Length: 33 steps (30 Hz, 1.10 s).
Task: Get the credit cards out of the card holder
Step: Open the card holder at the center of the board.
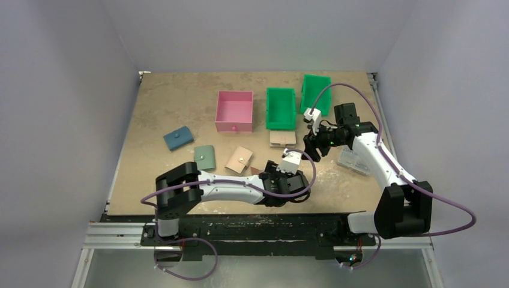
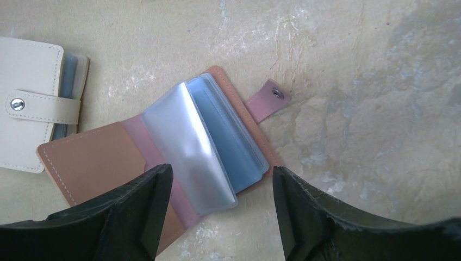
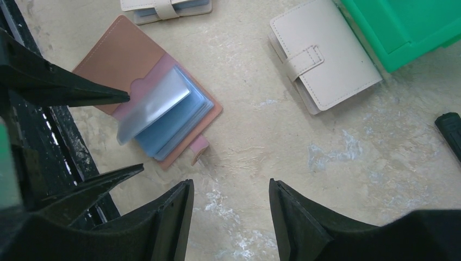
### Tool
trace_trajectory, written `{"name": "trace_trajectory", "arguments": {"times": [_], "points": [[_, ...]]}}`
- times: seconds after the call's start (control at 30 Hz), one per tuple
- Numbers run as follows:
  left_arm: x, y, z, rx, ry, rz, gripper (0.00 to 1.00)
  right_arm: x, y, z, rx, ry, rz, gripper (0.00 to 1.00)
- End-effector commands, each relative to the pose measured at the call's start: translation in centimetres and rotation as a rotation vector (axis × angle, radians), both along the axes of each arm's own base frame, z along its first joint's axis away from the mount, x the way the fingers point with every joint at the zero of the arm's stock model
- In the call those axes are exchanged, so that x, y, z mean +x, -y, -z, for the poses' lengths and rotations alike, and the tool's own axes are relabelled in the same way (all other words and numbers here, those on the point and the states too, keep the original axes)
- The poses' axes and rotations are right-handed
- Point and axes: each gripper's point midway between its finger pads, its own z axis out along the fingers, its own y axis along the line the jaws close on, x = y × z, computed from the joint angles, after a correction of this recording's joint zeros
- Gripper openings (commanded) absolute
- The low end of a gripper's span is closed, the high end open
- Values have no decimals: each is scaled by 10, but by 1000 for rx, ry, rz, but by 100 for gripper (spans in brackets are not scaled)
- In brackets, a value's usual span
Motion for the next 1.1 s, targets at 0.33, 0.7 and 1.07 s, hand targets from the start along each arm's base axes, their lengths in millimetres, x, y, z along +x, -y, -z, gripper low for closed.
{"name": "trace_trajectory", "arguments": {"times": [0.33,0.7,1.07], "points": [[12,-16,11,113,57,-117,51,2,-1,-2,10,8,-5,60],[10,-35,-2,15,75,-181,28,1,0,0,6,2,-6,60],[3,-90,14,-288,-44,-299,31,-6,-5,1,29,-11,-45,60]]}}
